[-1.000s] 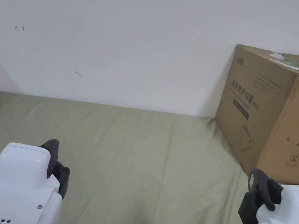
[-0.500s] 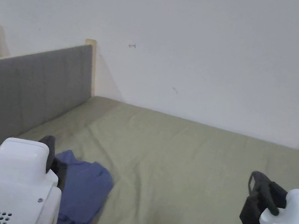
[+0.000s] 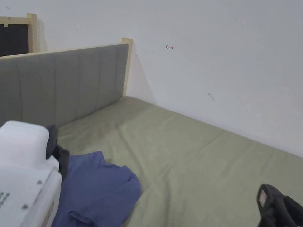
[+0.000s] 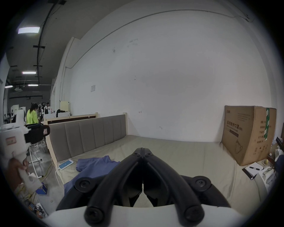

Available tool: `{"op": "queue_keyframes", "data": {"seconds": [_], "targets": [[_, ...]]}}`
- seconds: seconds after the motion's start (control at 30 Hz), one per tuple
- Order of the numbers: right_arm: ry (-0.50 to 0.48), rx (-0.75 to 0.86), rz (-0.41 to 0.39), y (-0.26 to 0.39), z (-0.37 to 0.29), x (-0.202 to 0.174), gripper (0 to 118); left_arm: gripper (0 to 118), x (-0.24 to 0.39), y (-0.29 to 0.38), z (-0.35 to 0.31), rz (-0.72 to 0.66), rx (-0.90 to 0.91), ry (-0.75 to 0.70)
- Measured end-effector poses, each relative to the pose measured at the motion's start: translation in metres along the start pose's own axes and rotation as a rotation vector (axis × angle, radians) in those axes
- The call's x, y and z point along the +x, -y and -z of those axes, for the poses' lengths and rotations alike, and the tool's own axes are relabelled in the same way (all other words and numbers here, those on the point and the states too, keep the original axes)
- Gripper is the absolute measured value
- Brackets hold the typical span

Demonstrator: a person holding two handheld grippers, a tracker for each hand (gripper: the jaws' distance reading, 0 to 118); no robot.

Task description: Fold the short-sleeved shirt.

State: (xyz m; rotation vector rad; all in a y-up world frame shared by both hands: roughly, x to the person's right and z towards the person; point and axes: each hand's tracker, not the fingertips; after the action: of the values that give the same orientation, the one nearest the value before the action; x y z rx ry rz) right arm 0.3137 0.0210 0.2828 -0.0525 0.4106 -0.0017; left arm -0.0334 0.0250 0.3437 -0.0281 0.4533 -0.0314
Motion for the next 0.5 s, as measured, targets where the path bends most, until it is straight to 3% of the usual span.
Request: {"op": "queue_keyframes", "data": {"seconds": [0.07, 0.13, 0.2, 0.27, 0.33, 0.43, 0.47, 0.5], "targets": [[0.020, -0.025, 0.017, 0.001, 0.004, 0.013, 0, 0, 0.001, -0.003, 0.045, 0.026, -0.081, -0.028], [0.049, -0.063, 0.034, 0.004, 0.009, 0.026, 0, 0, -0.004, 0.005, 0.103, 0.041, -0.208, 0.056], [0.063, -0.135, 0.080, 0.009, 0.018, 0.042, 0, 0, -0.003, 0.023, 0.176, 0.040, -0.497, 0.203], [0.070, -0.210, 0.124, 0.017, 0.028, 0.055, 0, 0, -0.004, 0.056, 0.239, -0.047, -0.802, 0.291], [0.084, -0.273, 0.159, 0.027, 0.037, 0.066, 0, 0, 0.001, 0.098, 0.282, -0.108, -0.989, 0.309], [0.090, -0.346, 0.194, 0.043, 0.047, 0.079, 0, 0, 0.011, 0.152, 0.326, -0.008, -1.131, 0.246], [0.090, -0.356, 0.194, 0.047, 0.050, 0.082, 0, 4, 0.016, 0.165, 0.328, 0.041, -1.132, 0.205], [0.087, -0.365, 0.188, 0.052, 0.054, 0.084, 0, 22, 0.019, 0.176, 0.337, 0.044, -1.130, 0.193]]}}
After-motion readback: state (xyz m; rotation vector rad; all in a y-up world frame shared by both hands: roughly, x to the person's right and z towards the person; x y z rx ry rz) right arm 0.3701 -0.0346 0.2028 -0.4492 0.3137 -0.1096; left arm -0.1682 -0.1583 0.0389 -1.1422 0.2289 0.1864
